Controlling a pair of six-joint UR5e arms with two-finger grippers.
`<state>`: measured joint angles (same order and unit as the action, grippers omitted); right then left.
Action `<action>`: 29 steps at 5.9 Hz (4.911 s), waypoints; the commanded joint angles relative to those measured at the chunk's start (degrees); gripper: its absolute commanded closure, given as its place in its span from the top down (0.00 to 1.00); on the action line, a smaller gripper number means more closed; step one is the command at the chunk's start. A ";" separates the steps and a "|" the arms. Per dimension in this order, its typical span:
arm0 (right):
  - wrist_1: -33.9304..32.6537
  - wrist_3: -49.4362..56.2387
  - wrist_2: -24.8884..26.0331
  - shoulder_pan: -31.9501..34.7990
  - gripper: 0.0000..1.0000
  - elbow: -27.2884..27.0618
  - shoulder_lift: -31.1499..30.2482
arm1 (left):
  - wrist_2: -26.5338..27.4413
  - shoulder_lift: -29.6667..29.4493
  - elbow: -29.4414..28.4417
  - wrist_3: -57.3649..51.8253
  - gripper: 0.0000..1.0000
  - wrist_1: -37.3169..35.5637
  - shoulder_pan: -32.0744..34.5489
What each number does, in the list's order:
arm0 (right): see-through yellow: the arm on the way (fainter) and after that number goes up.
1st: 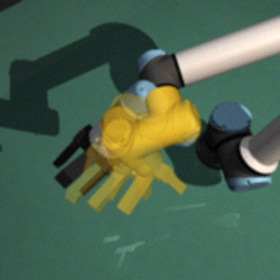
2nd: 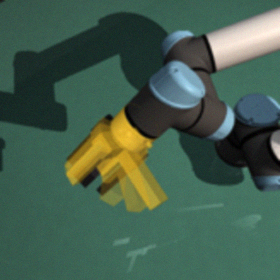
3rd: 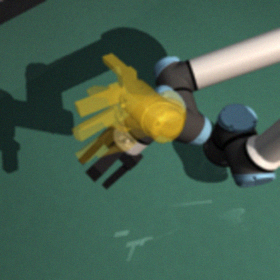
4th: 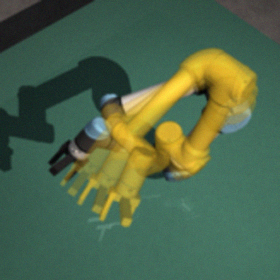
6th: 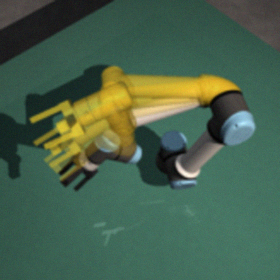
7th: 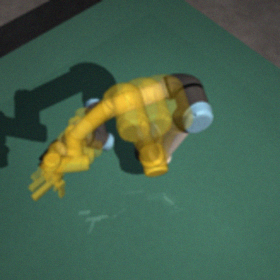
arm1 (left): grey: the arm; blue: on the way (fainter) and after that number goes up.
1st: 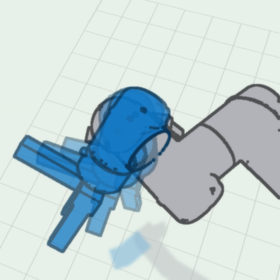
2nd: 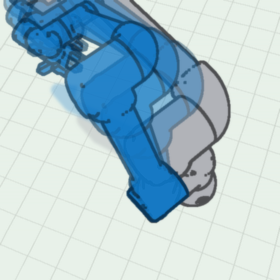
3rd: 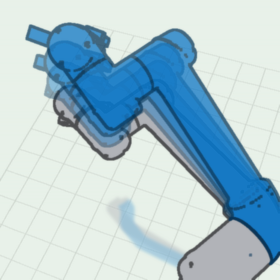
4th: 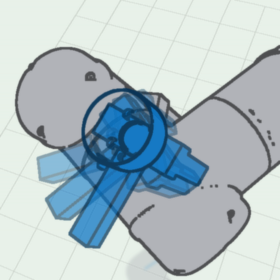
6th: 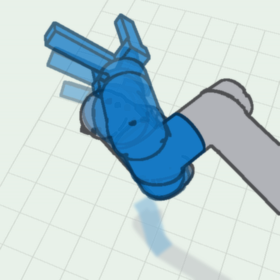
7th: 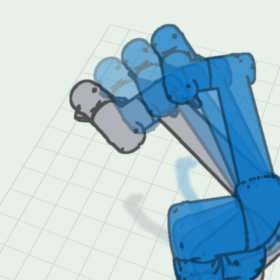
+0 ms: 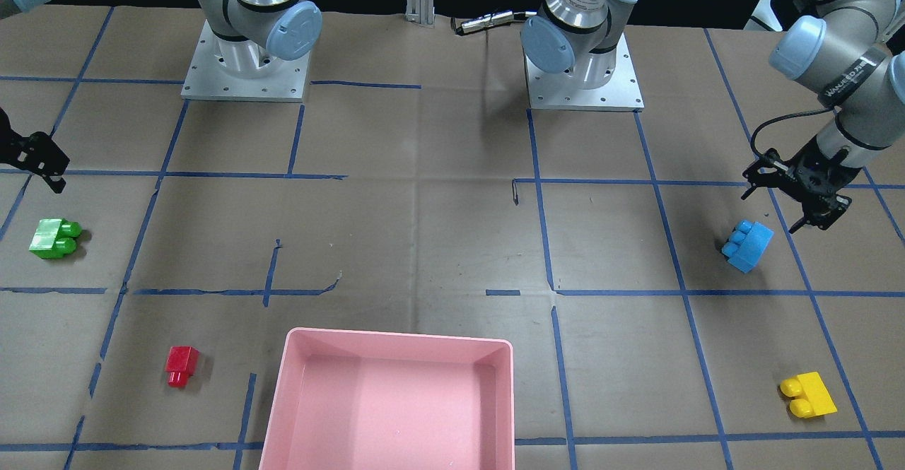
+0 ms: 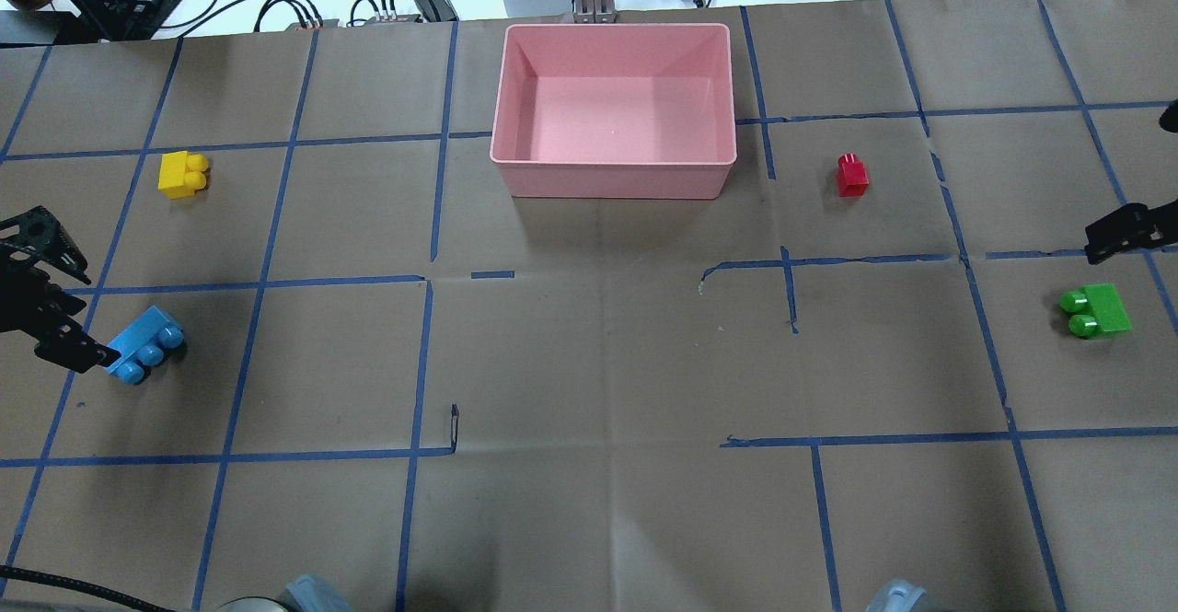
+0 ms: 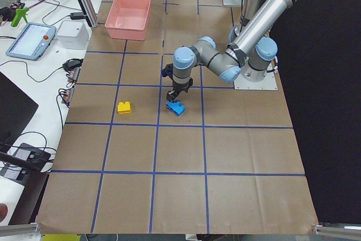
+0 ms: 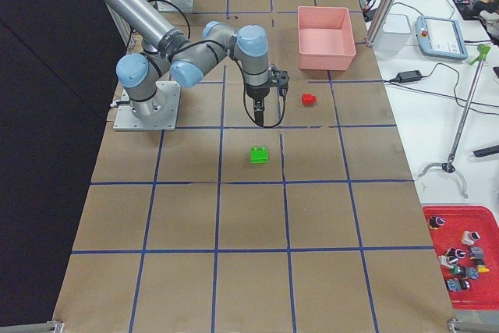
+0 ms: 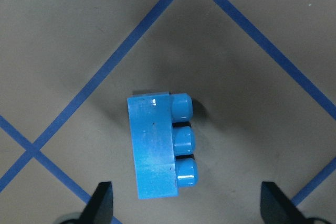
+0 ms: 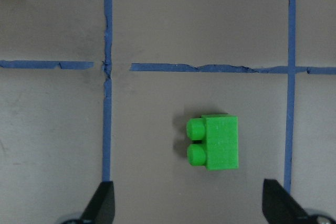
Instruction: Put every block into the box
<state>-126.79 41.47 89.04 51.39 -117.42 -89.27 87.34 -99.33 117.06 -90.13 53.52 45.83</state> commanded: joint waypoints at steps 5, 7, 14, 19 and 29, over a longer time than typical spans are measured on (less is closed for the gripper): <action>-19.35 4.58 -0.35 -3.67 0.96 -5.46 15.42 | -0.51 -7.63 2.12 0.48 0.98 -10.72 0.04; -19.38 4.67 -0.36 -3.58 0.96 -5.02 15.79 | -0.42 -10.42 2.47 0.30 0.98 -12.80 0.13; -12.91 5.64 0.61 -3.67 0.07 -2.13 15.54 | -1.04 -10.10 2.48 -0.14 0.59 -15.73 0.92; 16.40 6.96 -0.09 12.96 0.02 23.68 7.53 | -0.42 0.40 -2.76 13.41 0.25 -3.35 2.06; -3.47 -31.89 -11.08 44.41 1.00 46.23 31.44 | -2.09 -16.21 -49.60 93.58 0.25 30.86 37.17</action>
<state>-130.65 9.45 77.74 95.85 -70.98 -57.23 85.25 -111.75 71.99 -2.75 84.35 78.48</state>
